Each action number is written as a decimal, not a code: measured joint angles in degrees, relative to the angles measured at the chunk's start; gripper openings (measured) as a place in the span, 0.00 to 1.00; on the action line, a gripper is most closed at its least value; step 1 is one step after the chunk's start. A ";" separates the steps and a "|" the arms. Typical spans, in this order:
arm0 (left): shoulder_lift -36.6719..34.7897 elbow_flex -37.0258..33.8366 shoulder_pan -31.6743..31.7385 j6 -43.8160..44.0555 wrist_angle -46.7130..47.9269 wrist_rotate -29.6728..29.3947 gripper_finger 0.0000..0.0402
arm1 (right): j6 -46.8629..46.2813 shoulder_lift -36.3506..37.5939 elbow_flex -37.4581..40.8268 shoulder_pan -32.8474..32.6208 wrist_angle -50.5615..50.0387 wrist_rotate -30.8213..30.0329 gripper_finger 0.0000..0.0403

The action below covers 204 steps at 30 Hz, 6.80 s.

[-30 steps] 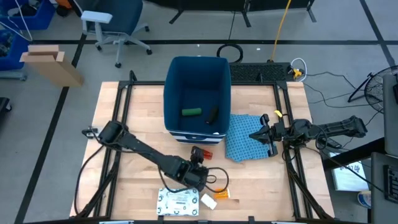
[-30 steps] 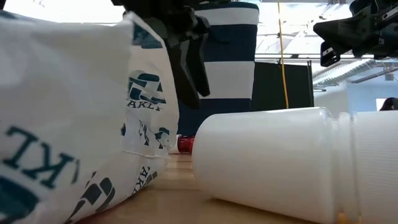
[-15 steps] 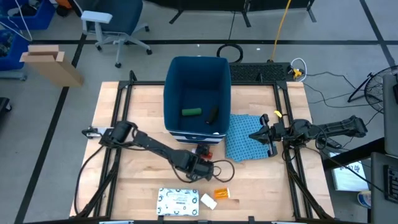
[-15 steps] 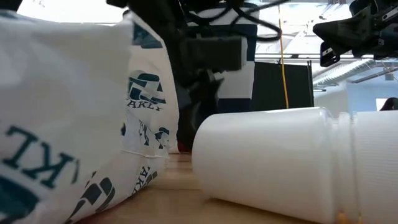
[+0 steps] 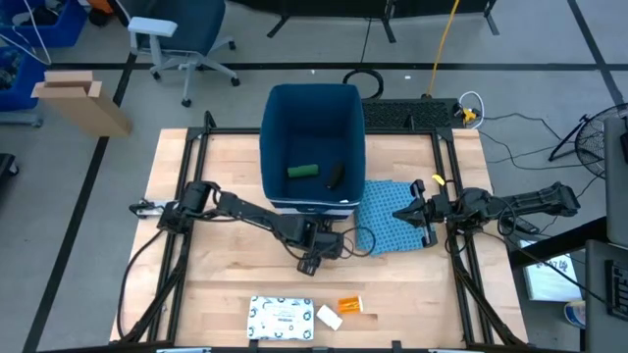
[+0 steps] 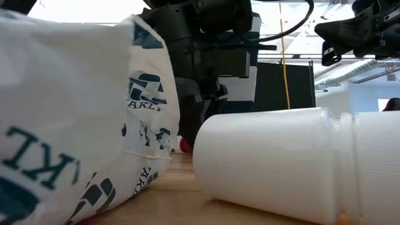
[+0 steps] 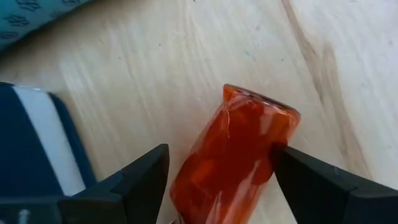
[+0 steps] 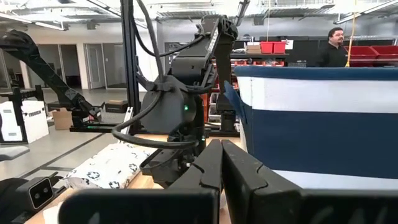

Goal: Pick & place medical supplies in basket/bin
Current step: Put the orange medicine bottle into the blue bin, then put the yellow medicine bottle into the blue bin

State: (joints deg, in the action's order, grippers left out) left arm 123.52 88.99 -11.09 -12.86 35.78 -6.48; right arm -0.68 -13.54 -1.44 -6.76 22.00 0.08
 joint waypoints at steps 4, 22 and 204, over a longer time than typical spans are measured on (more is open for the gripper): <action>0.02 0.00 -0.18 -2.29 0.43 1.52 0.62 | 0.39 0.00 0.00 0.00 -0.02 0.00 0.00; -9.37 3.65 -8.10 -5.09 8.40 1.22 0.36 | -0.12 -0.26 0.00 -0.01 0.01 0.02 0.00; -84.42 -51.81 10.36 7.41 -28.79 19.71 0.01 | 1.77 -0.62 0.01 -0.01 -0.38 -0.07 0.00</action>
State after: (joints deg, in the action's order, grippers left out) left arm 39.10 37.18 -0.74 -5.45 6.99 13.23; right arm 1.09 -14.17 -1.44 -6.78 21.61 0.01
